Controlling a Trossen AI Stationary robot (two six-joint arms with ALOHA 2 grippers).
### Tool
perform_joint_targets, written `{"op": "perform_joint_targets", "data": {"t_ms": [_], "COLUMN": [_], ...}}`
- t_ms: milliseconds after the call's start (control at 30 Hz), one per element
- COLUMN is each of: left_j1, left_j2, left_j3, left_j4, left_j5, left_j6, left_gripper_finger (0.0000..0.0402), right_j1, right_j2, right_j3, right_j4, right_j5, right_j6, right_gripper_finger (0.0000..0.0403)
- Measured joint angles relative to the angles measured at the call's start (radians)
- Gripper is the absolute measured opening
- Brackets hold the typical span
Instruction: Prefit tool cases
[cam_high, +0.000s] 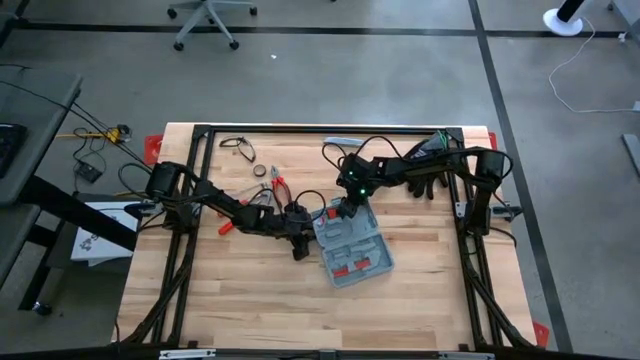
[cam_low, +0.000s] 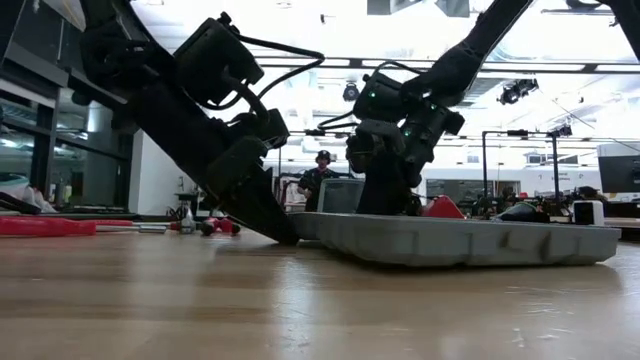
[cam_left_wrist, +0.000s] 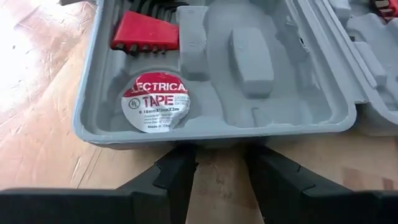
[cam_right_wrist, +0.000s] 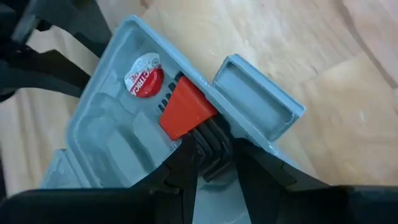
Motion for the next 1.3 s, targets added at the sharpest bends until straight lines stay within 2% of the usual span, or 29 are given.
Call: {"op": "perform_joint_targets", "data": {"t_ms": [133,267,400,500,600,833,967,1067,1133,1233,1300], "left_j1": [0.000,0.008,0.016,0.020,0.021,0.017,0.023,0.036,0.046,0.051,0.046], "left_j2": [0.000,0.005,0.003,0.002,0.002,-0.058,-0.123,-0.136,-0.135,-0.124,-0.118], "left_j3": [0.000,0.004,0.004,0.004,0.004,-0.002,0.007,0.052,0.090,0.126,0.141], "left_j4": [0.002,0.012,-0.009,-0.017,-0.012,-0.039,-0.051,-0.127,-0.168,-0.166,-0.144], "left_j5": [-0.002,-0.021,-0.017,-0.016,-0.006,-0.011,-0.046,-0.055,-0.032,0.032,0.037], "left_j6": [0.001,0.007,0.025,0.029,0.046,0.121,0.194,0.245,0.264,0.284,0.308], "left_gripper_finger": [0.0140,0.0140,0.0140,0.0140,0.0140,0.0140,0.0140,0.0140,0.0140,0.0140,0.0140], "right_j1": [0.000,0.024,0.021,0.027,0.028,0.077,0.125,0.153,0.156,0.156,0.159], "right_j2": [0.000,-0.020,-0.039,-0.073,-0.105,-0.168,-0.174,-0.174,-0.174,-0.173,-0.173], "right_j3": [0.000,0.009,0.007,0.008,0.007,0.006,0.001,-0.020,-0.040,-0.071,-0.092], "right_j4": [0.036,0.130,0.172,0.111,0.000,-0.314,-0.335,-0.321,-0.317,-0.295,-0.262], "right_j5": [-0.024,-0.231,-0.221,-0.209,-0.100,0.277,0.351,0.446,0.503,0.514,0.520], "right_j6": [0.003,0.023,0.057,0.014,-0.047,-0.184,-0.218,-0.250,-0.256,-0.255,-0.255], "right_gripper_finger": [0.0099,0.0099,0.0099,0.0099,0.0099,0.0099,0.0099,0.0099,0.0099,0.0099,0.0099]}}
